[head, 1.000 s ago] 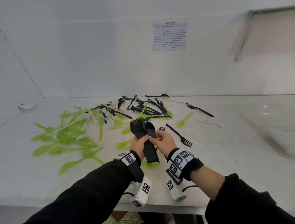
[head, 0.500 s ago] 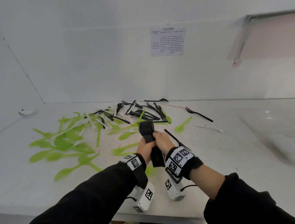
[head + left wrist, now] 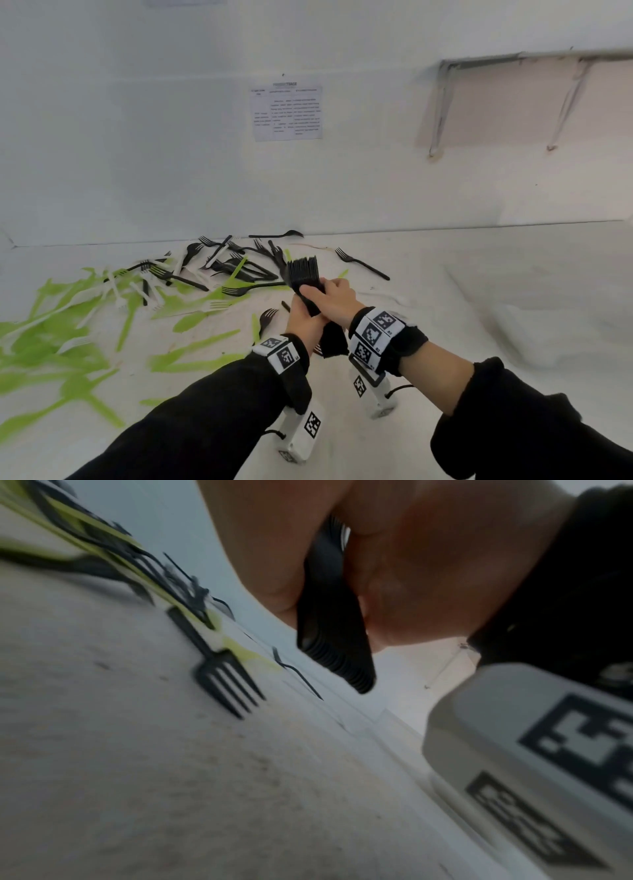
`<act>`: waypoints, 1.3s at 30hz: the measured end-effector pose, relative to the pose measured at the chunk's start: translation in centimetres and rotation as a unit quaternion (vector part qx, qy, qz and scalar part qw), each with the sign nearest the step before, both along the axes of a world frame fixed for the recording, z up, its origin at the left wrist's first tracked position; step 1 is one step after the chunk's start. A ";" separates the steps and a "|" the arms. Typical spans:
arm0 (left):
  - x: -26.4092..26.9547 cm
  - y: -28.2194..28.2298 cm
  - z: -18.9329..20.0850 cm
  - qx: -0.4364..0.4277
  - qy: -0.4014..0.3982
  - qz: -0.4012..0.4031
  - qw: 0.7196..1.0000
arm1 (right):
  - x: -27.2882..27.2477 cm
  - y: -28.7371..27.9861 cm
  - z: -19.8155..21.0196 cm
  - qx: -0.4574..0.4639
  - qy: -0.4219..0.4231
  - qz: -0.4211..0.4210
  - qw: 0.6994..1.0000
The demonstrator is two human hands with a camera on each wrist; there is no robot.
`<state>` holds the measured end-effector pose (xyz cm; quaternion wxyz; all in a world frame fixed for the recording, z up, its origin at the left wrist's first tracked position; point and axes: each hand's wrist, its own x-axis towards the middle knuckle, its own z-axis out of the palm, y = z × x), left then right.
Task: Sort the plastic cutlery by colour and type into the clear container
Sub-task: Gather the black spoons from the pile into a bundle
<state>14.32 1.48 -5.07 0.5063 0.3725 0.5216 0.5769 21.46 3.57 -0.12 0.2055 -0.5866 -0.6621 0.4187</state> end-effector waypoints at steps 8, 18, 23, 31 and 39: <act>8.6 0.8 1.0 0.072 0.222 -0.001 0.972 | 7.9 1.1 0.5 0.108 0.087 -0.066 0.988; 13.0 1.0 0.6 0.018 0.271 0.004 0.962 | 14.3 1.9 1.7 0.114 0.095 -0.080 0.986; 13.1 1.7 1.2 -0.030 0.255 -0.083 0.963 | 16.8 2.4 2.5 0.109 0.137 -0.082 0.981; 14.6 3.3 2.5 0.038 0.506 -0.087 0.857 | 22.0 3.2 6.4 0.264 -0.258 0.119 0.922; 21.2 4.1 3.2 0.084 0.685 -0.090 0.718 | 27.4 4.4 5.4 0.156 -0.384 0.256 0.873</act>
